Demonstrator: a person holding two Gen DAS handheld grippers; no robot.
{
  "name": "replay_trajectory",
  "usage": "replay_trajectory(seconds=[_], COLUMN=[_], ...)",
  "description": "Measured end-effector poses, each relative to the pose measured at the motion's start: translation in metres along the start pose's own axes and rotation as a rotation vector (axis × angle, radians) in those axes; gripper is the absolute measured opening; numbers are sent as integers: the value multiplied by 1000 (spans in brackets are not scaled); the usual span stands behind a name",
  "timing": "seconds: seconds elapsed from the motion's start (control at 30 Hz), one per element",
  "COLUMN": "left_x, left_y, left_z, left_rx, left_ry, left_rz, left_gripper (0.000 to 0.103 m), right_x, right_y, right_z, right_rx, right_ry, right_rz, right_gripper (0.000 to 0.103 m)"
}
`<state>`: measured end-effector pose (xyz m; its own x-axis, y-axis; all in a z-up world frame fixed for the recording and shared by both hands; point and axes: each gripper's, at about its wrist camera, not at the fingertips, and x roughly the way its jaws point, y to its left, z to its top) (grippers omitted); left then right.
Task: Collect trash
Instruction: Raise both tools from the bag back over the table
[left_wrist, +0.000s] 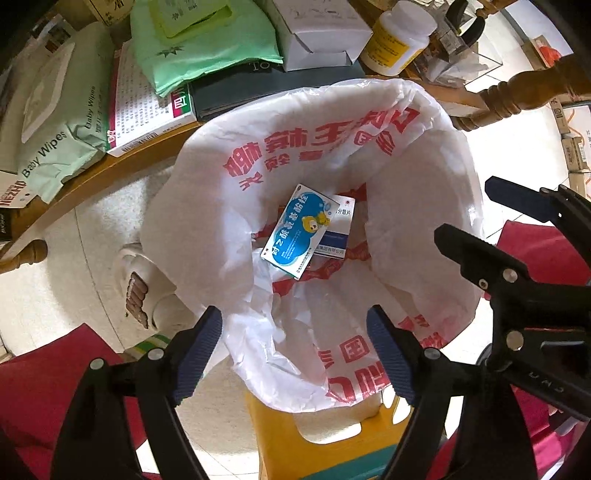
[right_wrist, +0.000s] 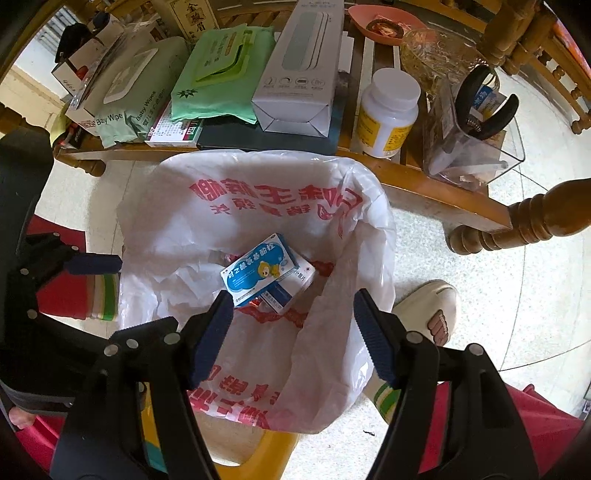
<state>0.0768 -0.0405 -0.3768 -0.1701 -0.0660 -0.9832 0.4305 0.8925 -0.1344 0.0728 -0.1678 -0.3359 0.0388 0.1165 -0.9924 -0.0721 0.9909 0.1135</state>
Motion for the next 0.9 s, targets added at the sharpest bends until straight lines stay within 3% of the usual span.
replay_trajectory(seconds=[0.17,0.3,0.37,0.5,0.67,0.77,0.9], left_x=[-22,-65,-100,-174,-281,-332,-382], left_y=[-5,-13,-15,-14,-16,-16,-13], left_z=[-11,-32,-48,-71,-88,-85,-80], left_rx=[1,26,32,29,10,-11,-39], left_ry=[-48,-135,-195,-323,-496,-536,-562], left_rz=[7,12,6,-2,97,126,109], left_gripper=[79,79,79,90,95,95,95], right_x=[-25,-69,-104,-191,-290,-342,-392], right_y=[3,8,11,20,27,30,36], right_z=[-8,-22,-31,-42,-38,-31,-23], right_rx=[18,29,25,-50,-128,-166,-213], right_ry=[-47,-117,-177,-326,-502,-591,-677], right_rz=[11,46,70,73,33,-4,-27], right_gripper=[66,68,81,85,97,96,96])
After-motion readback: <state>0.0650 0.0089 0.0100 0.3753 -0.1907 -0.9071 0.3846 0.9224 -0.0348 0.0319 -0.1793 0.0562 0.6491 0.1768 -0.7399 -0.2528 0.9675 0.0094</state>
